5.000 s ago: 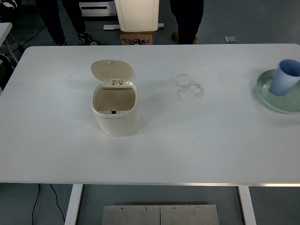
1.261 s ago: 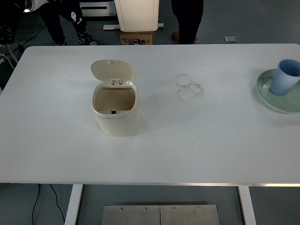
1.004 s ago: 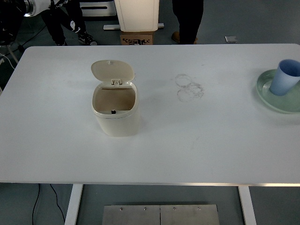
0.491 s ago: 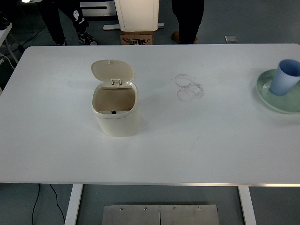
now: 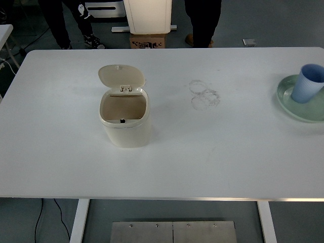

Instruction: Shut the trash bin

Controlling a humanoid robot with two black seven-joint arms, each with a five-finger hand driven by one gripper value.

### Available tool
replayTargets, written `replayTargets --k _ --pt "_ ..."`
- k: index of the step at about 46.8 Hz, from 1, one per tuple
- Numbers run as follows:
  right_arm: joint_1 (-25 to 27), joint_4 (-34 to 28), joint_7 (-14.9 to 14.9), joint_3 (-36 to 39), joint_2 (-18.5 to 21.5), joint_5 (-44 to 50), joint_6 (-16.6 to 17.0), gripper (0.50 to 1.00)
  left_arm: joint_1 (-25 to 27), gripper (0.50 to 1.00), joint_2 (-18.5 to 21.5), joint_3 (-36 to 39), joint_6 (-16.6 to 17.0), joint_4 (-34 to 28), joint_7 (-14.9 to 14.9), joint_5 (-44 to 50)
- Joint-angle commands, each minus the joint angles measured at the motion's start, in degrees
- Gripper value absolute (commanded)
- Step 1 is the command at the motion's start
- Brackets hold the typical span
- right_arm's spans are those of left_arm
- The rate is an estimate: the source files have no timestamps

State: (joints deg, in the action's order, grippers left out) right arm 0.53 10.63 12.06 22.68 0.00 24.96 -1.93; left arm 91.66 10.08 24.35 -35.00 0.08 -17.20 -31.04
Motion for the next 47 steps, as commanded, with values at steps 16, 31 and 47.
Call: replayTargets --k 16,31,47 --pt "0.0 0.0 0.0 0.0 0.0 0.0 0.0 0.991 -0.3 1.000 -0.1 0.1 0.0 0.0 -3.9 -0.1" --pt "0.0 0.0 0.0 0.0 0.0 0.0 0.0 0.991 -1.0 1.000 -0.1 0.1 0.0 0.4 -2.9 0.0" --pt "0.0 0.0 0.1 0.0 0.0 0.0 0.0 0.991 -2.0 1.000 0.7 0.1 5.2 0.4 0.4 0.0"
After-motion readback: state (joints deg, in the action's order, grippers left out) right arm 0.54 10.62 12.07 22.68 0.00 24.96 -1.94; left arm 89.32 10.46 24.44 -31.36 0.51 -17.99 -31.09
